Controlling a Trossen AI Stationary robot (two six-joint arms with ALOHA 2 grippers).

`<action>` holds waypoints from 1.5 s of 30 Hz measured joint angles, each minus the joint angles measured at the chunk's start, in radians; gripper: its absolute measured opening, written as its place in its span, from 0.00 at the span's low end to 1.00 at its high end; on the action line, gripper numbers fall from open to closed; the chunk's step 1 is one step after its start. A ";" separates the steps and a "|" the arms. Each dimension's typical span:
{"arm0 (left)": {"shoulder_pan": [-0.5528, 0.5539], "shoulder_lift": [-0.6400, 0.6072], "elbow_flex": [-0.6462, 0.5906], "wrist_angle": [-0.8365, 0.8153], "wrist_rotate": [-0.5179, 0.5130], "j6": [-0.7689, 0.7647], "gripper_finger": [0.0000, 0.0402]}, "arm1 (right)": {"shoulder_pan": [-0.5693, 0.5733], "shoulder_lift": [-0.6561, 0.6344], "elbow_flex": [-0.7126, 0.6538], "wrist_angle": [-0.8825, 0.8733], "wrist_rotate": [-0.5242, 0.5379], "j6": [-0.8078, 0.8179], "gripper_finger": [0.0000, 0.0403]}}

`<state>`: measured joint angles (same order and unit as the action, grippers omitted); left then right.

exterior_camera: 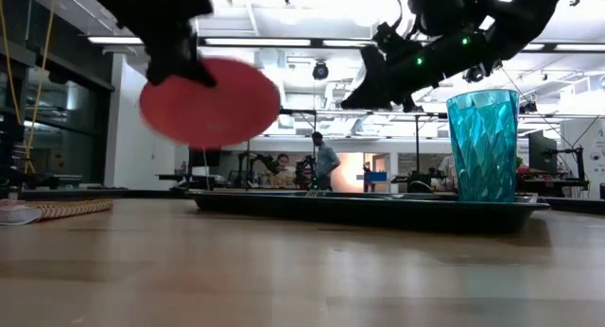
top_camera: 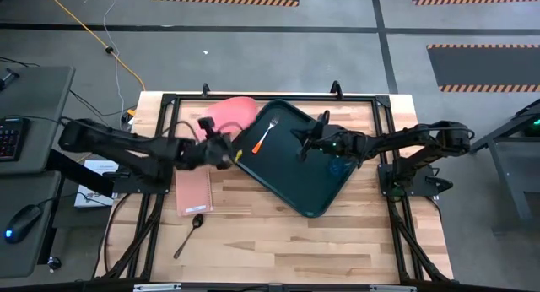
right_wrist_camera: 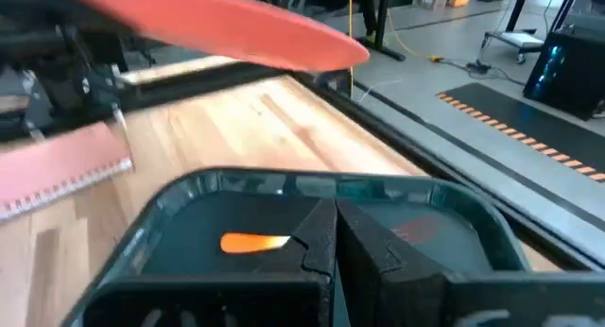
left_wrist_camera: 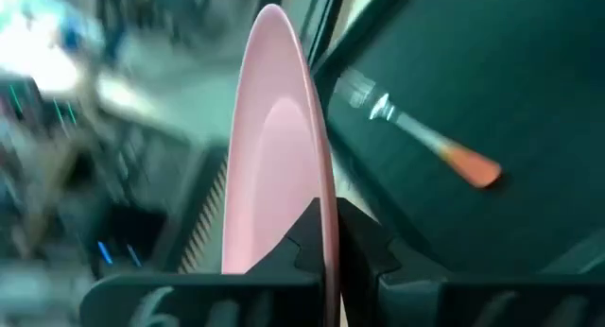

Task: Pick and place plate/cup/fork/spoon on tray
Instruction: Put the pink plate on the black serving tray to the right of the orange fork

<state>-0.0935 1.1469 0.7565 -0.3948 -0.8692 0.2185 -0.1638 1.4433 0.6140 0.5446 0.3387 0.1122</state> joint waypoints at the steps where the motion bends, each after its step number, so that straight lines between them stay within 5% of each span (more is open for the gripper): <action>1: -0.039 0.002 0.000 0.026 -0.021 0.063 0.00 | 0.000 -0.010 0.000 0.002 0.000 0.001 0.00; 7: -0.208 0.080 0.002 0.108 -0.066 0.326 0.00 | 0.011 -0.165 0.000 -0.048 0.009 0.001 0.00; 11: -0.272 0.161 0.002 0.136 -0.062 0.429 0.00 | 0.070 -0.310 -0.016 -0.091 0.126 -0.033 0.00; 22: -0.236 0.414 0.020 0.561 0.161 0.840 0.00 | 0.228 -0.502 -0.106 -0.051 0.271 -0.094 0.00; 33: -0.074 0.676 0.202 0.591 0.379 0.669 0.00 | 0.243 -0.486 -0.106 -0.054 0.262 -0.094 0.00; 45: -0.063 0.796 0.268 0.714 0.439 0.576 0.04 | 0.243 -0.478 -0.106 -0.043 0.253 -0.091 0.00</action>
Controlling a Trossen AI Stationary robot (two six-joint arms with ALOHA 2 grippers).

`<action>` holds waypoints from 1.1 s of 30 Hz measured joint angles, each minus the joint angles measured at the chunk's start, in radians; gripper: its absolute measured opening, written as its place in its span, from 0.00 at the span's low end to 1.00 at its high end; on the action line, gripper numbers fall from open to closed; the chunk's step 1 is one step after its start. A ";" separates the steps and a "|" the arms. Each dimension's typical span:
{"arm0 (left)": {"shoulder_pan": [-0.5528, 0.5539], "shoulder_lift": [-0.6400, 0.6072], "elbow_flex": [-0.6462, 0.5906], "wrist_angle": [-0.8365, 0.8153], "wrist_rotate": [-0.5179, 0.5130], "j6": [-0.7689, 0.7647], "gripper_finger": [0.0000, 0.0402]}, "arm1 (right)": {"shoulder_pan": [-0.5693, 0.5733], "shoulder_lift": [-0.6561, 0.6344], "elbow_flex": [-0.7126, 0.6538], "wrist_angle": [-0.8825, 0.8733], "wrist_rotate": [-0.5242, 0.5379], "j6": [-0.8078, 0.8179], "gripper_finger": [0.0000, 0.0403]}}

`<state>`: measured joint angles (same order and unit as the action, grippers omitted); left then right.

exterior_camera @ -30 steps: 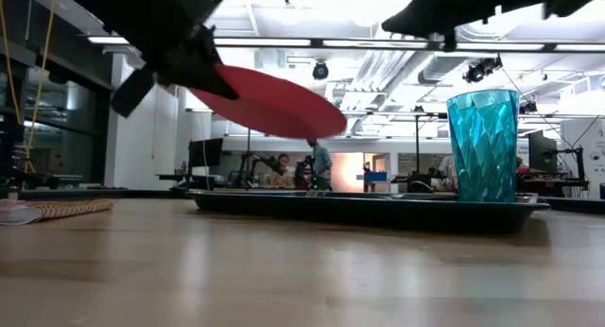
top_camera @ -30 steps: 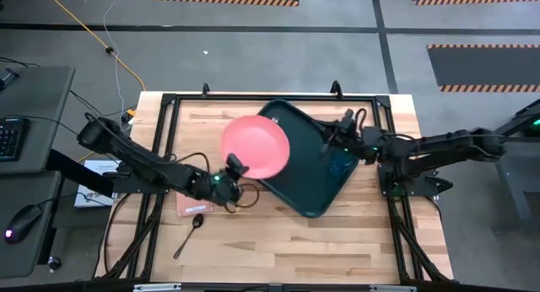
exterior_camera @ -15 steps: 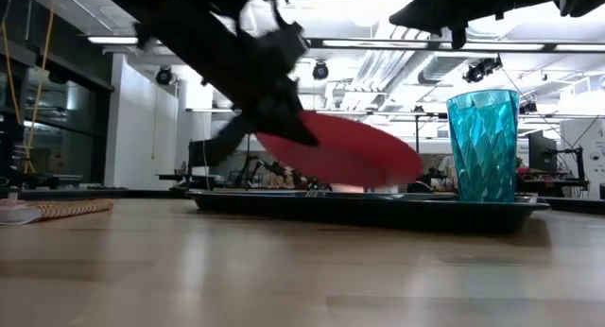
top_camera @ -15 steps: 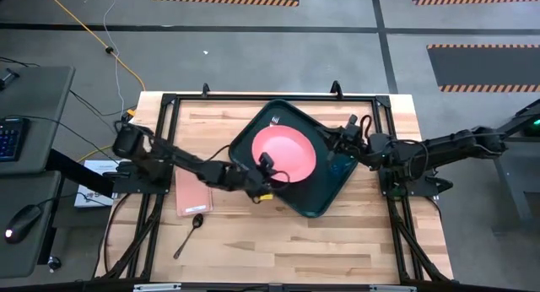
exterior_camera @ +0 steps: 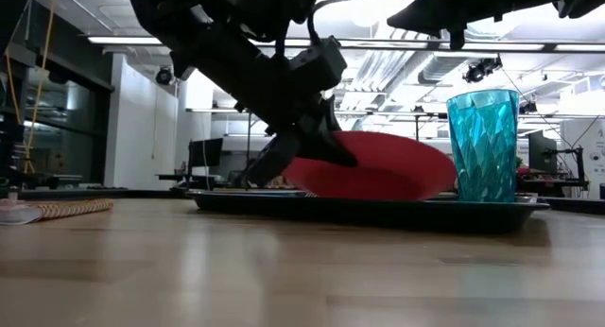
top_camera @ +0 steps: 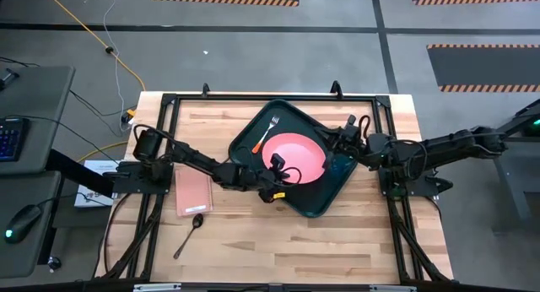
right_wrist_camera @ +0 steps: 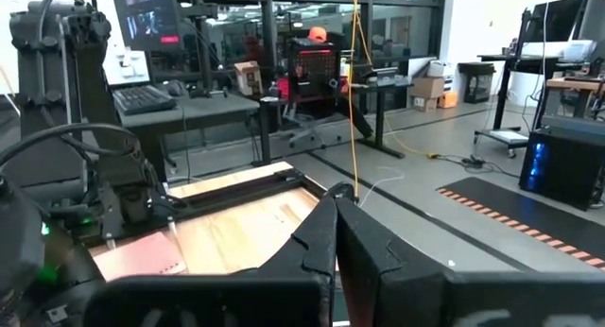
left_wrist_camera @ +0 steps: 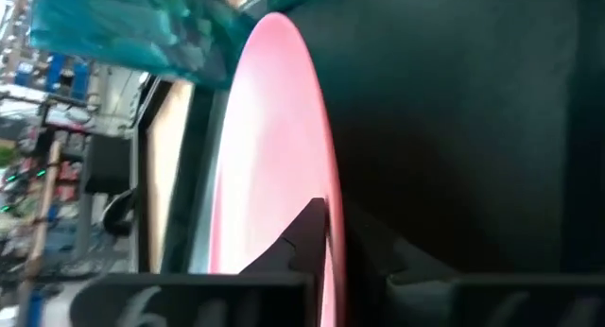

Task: Pick and place plate/cup/fork/spoon on tray
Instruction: Put the pink plate on the black serving tray to the right of the orange fork, then put the black spoon on the black serving tray to the left of the orange fork

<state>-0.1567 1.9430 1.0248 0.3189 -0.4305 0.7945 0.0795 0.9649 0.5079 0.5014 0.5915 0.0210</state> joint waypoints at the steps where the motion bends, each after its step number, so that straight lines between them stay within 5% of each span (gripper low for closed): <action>1: 0.001 0.000 0.000 -0.001 0.014 -0.010 0.05 | 0.000 0.000 0.000 0.000 0.000 0.000 0.00; 8: 0.004 0.000 0.000 -0.005 0.031 -0.035 0.14 | 0.000 0.000 0.000 -0.002 -0.001 0.004 0.00; 22: 0.003 -0.014 0.000 -0.006 0.076 -0.168 0.53 | 0.000 0.000 0.000 -0.003 -0.001 0.005 0.00; 33: -0.015 -0.102 0.011 -0.092 0.091 -0.193 0.57 | 0.000 0.001 0.000 -0.003 -0.001 0.005 0.00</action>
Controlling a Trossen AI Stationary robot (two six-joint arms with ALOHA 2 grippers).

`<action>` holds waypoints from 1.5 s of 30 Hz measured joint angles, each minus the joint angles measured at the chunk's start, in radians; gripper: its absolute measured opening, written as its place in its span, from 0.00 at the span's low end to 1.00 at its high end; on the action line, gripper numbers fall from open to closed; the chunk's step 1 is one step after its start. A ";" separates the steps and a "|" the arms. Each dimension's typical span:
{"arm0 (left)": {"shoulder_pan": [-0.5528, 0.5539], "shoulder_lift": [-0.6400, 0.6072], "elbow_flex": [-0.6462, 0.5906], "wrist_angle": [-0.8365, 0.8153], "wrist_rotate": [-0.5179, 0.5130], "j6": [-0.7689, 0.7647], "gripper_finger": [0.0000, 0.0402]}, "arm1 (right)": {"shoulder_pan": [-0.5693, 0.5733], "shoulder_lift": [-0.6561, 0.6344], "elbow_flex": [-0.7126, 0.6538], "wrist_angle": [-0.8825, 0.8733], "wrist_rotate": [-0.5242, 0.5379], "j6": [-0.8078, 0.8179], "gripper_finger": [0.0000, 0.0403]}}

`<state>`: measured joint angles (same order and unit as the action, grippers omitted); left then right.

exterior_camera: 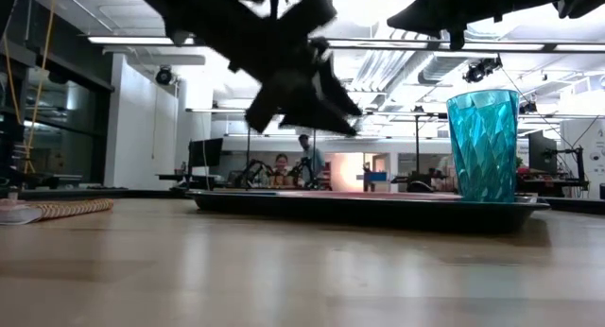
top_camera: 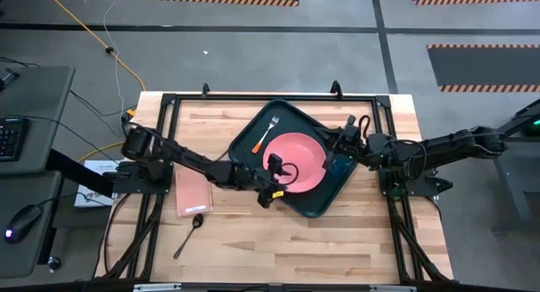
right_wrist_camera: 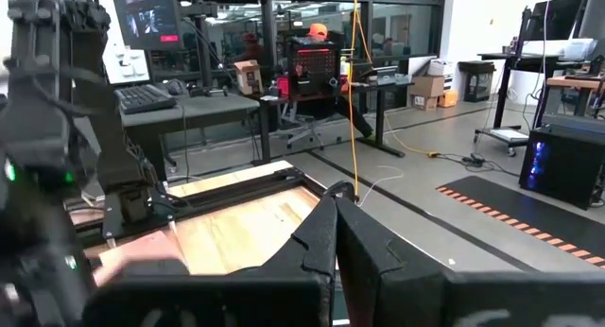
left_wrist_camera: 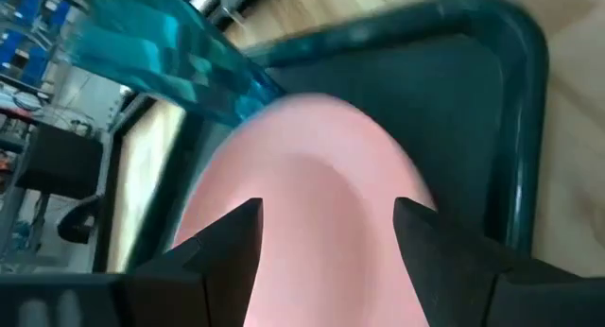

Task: Pick and place plate/cup/fork/spoon on tray
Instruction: Put the black spoon on the black serving tray to the left of the orange fork

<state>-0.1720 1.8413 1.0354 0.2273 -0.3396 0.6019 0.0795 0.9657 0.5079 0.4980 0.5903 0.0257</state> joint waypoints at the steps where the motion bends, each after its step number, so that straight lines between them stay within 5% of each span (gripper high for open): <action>1: 0.001 -0.011 0.007 -0.003 0.010 -0.007 0.57 | 0.000 0.000 0.000 -0.002 0.000 0.000 0.00; 9: 0.030 -0.125 0.007 -0.071 0.066 -0.075 0.57 | 0.000 0.000 0.000 -0.002 0.000 0.000 0.00; 13: 0.041 -0.234 0.006 -0.231 0.126 -0.200 0.57 | 0.000 0.000 0.000 -0.010 0.000 0.000 0.00; 19: 0.062 -0.511 -0.136 -0.346 0.250 -0.510 0.57 | 0.000 0.000 0.000 -0.025 -0.007 0.002 0.00; 27: -0.168 -0.813 -0.363 -0.473 0.138 -1.073 0.57 | 0.000 0.000 0.000 -0.034 -0.008 0.001 0.00; 33: -0.464 -0.729 -0.285 -0.841 0.073 -1.588 0.55 | 0.000 0.000 0.000 -0.039 -0.008 0.003 0.00; 39: -0.662 -0.537 -0.202 -0.976 0.297 -2.149 0.51 | 0.000 0.000 0.000 -0.038 -0.007 0.019 0.00; 45: -0.769 -0.355 -0.184 -1.009 0.413 -2.373 0.48 | 0.000 0.000 0.000 -0.052 -0.007 0.019 0.00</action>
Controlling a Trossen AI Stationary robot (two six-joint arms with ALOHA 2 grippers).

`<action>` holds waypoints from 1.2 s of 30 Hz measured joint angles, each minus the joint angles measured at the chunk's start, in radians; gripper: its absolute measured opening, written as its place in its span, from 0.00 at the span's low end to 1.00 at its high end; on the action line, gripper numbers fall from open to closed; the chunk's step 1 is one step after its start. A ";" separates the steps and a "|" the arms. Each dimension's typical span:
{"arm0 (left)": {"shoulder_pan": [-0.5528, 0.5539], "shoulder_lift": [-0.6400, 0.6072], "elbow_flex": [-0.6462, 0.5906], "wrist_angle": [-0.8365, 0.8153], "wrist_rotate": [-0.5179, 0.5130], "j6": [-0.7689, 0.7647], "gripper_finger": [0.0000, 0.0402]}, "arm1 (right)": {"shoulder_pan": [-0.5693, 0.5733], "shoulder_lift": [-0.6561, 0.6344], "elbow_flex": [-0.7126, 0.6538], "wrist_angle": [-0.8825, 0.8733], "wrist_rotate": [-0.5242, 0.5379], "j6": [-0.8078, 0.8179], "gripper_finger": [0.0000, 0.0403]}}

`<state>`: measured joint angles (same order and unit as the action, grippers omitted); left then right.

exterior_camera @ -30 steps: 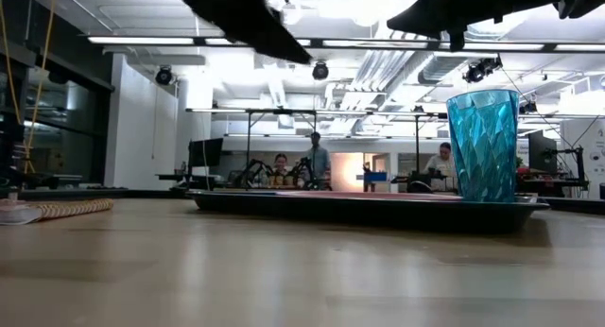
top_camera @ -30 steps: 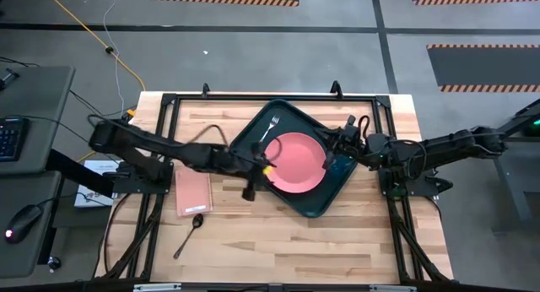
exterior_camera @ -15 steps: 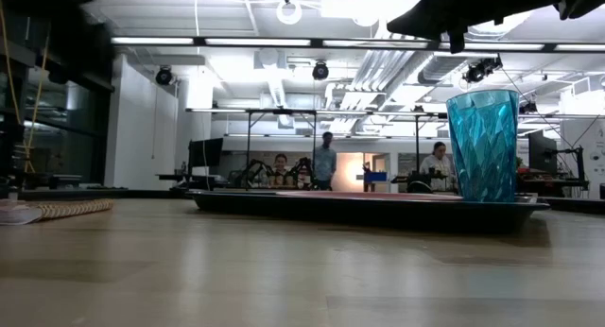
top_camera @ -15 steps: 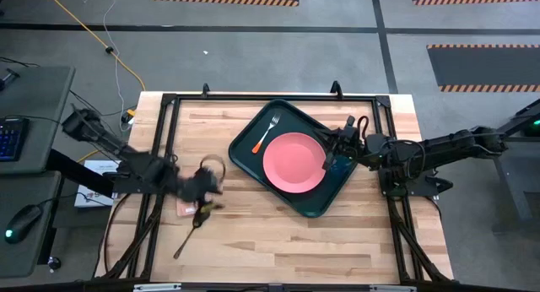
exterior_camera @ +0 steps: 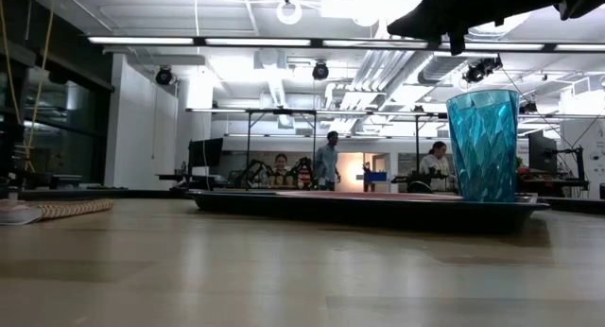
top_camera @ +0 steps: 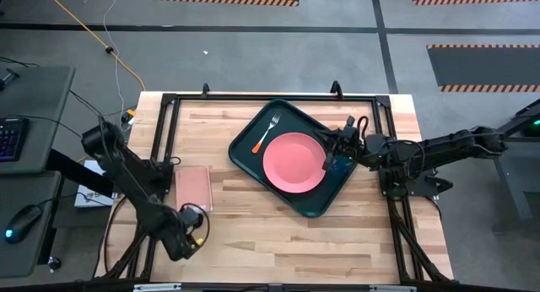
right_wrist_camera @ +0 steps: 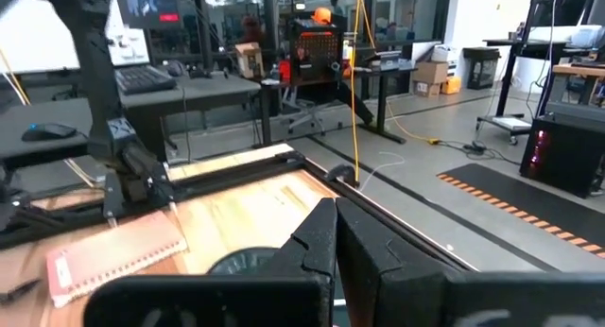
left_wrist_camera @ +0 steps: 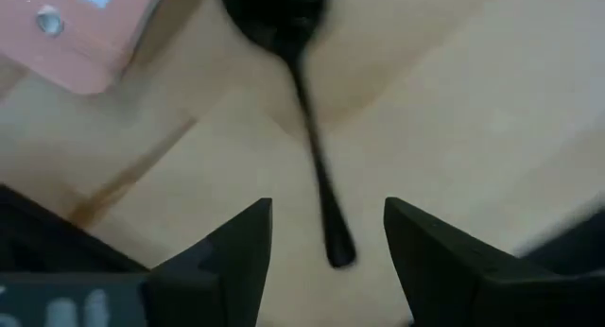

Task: Pick and place plate/cup/fork/spoon on tray
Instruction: Put the black spoon on the black serving tray to the left of the orange fork

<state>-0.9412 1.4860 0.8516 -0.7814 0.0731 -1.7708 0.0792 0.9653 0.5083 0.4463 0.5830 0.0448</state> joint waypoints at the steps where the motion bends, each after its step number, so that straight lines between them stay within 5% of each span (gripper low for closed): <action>1: -0.003 0.023 0.000 0.005 0.001 -0.017 0.48 | 0.000 0.000 0.000 -0.006 0.000 0.000 0.00; 9: 0.006 0.101 0.000 0.008 -0.136 -0.006 0.47 | 0.000 0.000 0.000 -0.013 -0.028 0.000 0.00; 20: 0.007 0.177 0.003 0.022 -0.112 -0.040 0.46 | 0.000 0.000 0.000 -0.017 -0.037 0.000 0.00; 24: 0.007 0.180 0.005 0.022 -0.098 -0.063 0.36 | 0.000 0.000 0.000 -0.017 -0.037 0.000 0.00; 30: 0.007 0.164 0.003 0.018 -0.089 0.034 0.05 | 0.000 0.000 0.000 -0.017 -0.037 0.000 0.00; 36: 0.004 0.055 0.003 -0.034 -0.181 0.082 0.04 | 0.000 0.000 0.000 -0.017 -0.037 0.000 0.00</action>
<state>-0.9367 1.5412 0.8545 -0.8156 -0.1083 -1.6886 0.0788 0.9653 0.5083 0.4297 0.5459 0.0444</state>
